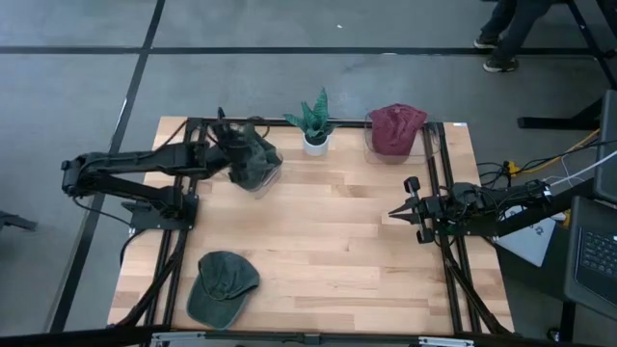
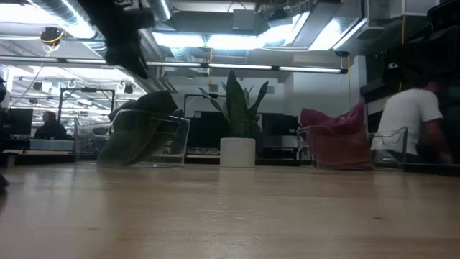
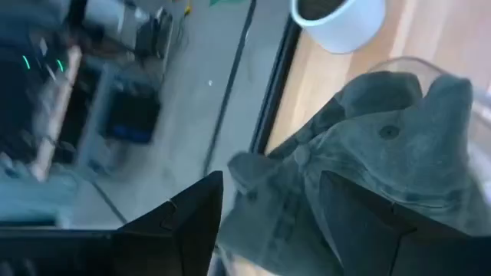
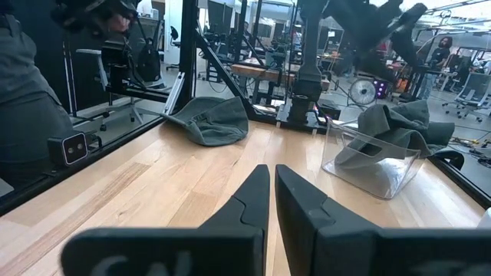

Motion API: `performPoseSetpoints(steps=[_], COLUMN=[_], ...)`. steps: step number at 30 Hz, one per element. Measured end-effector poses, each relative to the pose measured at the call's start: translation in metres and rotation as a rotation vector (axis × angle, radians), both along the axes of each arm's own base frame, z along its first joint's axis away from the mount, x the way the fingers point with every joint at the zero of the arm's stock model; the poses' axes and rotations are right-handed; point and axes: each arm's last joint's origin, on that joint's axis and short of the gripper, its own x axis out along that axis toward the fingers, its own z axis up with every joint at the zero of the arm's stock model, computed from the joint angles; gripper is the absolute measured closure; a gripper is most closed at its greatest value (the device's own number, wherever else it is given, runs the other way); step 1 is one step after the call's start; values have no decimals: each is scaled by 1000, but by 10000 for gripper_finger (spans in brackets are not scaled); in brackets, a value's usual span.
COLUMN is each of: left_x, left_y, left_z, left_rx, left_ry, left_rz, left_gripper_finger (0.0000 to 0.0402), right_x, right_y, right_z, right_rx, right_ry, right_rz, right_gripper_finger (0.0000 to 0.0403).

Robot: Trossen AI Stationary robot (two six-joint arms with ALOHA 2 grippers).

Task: Pick & Place hat
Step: Put the right black cap into the left transparent bin

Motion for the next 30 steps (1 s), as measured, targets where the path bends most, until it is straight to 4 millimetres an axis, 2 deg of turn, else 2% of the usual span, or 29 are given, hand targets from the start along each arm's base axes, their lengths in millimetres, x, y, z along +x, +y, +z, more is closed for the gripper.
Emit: performPoseSetpoints(steps=[5,10,22,27,30], left_x=[-10,-11,-2,6,6], left_y=[5,16,34,40,42], left_z=[0,-27,-75,-84,-77], left_rx=[-158,-270,-399,-408,-362], left_ry=[-177,-219,-167,-146,-145], left_rz=[84,171,201,184,198], left_gripper_finger=[195,206,227,227,227], right_x=[0,0,0,0,0], right_y=[0,0,0,0,0], right_z=[0,0,0,0,0], right_rx=[0,0,0,0,0], right_ry=[0,0,-1,0,-1], right_rz=[0,1,0,0,0], right_gripper_finger=[377,377,377,377,377])
